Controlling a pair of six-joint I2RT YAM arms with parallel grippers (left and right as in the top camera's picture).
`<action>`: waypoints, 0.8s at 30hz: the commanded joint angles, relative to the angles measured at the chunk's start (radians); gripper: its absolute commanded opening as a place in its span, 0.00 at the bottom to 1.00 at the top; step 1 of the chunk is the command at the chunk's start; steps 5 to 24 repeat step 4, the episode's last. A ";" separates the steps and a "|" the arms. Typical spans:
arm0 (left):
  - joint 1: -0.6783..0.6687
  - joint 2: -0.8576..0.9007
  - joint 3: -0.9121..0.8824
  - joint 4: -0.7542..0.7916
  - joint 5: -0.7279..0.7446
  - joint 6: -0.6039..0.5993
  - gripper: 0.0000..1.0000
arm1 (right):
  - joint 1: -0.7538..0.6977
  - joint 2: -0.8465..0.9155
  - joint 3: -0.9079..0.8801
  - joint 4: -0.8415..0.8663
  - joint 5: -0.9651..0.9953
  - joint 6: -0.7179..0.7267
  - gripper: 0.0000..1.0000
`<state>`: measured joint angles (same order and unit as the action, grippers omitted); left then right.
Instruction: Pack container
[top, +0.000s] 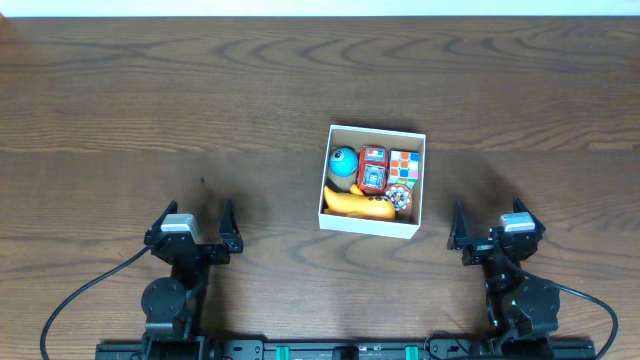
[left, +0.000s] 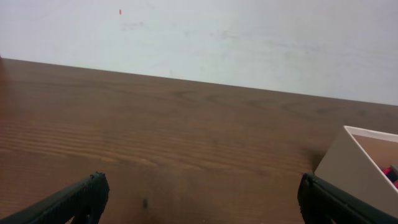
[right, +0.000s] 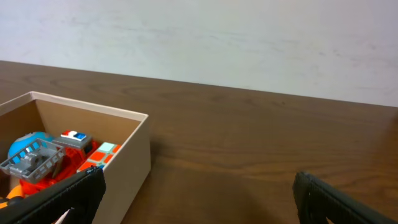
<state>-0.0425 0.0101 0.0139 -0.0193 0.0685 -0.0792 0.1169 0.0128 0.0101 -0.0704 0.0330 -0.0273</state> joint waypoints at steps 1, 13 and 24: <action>0.005 -0.006 -0.010 -0.044 0.029 -0.009 0.98 | -0.016 -0.006 -0.005 -0.001 -0.005 -0.011 0.99; 0.005 -0.006 -0.010 -0.044 0.029 -0.009 0.98 | -0.016 -0.006 -0.005 -0.001 -0.005 -0.011 0.99; 0.005 -0.006 -0.010 -0.044 0.029 -0.009 0.98 | -0.016 -0.006 -0.005 -0.001 -0.005 -0.011 0.99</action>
